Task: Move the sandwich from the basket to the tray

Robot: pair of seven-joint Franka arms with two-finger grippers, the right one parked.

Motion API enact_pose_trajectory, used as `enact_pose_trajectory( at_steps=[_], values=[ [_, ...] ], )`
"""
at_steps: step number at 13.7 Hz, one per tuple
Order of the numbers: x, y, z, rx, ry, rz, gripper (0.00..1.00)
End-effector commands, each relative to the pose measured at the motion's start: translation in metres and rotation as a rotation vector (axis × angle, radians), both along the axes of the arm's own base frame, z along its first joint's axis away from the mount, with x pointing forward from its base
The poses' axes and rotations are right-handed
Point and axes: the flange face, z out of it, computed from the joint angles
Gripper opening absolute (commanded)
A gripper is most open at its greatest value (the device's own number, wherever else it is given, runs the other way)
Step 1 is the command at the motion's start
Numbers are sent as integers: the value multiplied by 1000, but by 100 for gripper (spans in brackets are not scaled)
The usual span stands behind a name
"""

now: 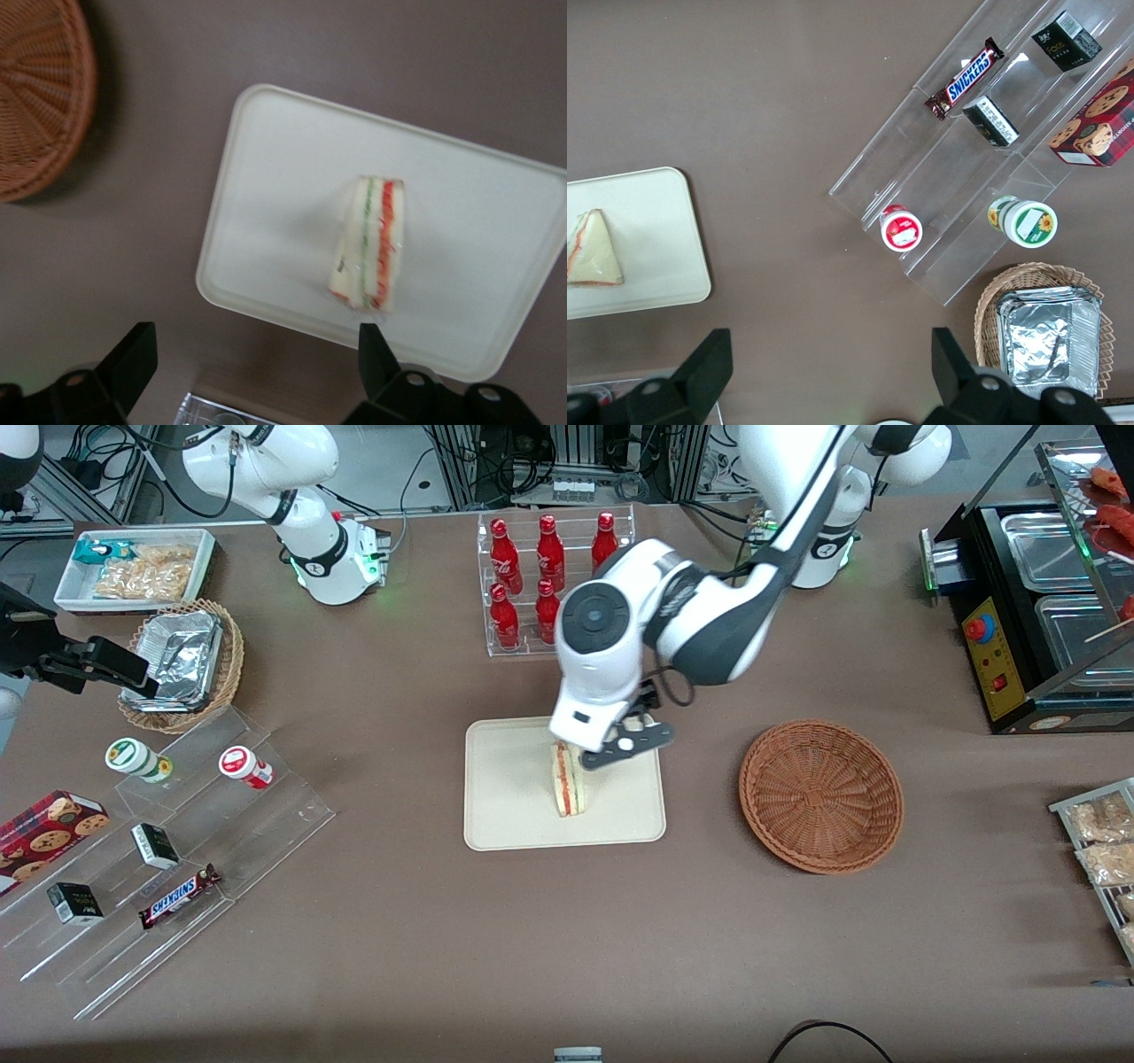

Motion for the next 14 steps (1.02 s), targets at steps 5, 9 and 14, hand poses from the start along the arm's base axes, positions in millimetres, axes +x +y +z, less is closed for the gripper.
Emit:
enact_pose_trajectory(
  at_steps=[5,9,14],
  values=[
    [36,147,16,-2,69,-79,100],
    [39,198,41,-1,94,-75,100],
    [41,258,68,-49,119,-100,100]
  ],
)
